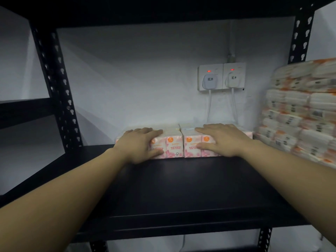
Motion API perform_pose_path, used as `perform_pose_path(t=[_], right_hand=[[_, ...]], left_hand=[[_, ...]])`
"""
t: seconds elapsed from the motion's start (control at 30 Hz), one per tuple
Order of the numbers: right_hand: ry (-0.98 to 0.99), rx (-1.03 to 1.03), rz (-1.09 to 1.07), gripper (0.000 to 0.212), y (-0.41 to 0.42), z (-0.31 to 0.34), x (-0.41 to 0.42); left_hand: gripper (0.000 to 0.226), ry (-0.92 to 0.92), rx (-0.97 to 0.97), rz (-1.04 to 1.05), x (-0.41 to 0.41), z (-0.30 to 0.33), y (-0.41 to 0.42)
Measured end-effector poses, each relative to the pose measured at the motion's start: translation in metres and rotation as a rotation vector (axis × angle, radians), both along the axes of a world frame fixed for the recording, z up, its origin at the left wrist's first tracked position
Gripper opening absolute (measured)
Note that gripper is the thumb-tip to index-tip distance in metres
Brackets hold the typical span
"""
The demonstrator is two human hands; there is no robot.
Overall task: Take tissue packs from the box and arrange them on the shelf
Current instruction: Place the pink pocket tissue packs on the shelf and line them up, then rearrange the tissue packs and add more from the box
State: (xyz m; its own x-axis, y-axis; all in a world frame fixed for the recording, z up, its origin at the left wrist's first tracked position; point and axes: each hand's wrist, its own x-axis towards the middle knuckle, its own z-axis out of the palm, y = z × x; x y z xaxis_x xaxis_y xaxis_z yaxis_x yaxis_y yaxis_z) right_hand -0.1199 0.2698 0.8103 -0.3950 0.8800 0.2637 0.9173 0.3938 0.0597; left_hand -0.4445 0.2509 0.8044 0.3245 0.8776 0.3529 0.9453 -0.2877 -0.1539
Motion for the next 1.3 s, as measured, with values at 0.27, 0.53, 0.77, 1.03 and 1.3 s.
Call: perform_pose_path(t=[0.27,0.53,0.77,1.03,1.3], right_hand=[[0.008,0.001,0.008,0.086,-0.001,0.001,-0.001],[0.091,0.081,0.021,0.089,-0.054,0.011,-0.015],[0.238,0.092,0.165,0.074,-0.178,-0.016,-0.06],[0.334,0.096,0.239,0.081,-0.28,-0.107,-0.124],[0.381,-0.109,0.19,0.078,-0.32,-0.238,-0.156]], left_hand=[[0.079,0.002,-0.025,-0.025,0.0,0.003,0.0],[0.083,-0.093,-0.046,-0.016,0.008,0.013,-0.056],[0.079,-0.208,0.005,-0.043,0.004,-0.024,-0.187],[0.087,-0.251,0.055,0.03,-0.016,-0.109,-0.293],[0.082,-0.317,-0.138,0.108,-0.053,-0.23,-0.337]])
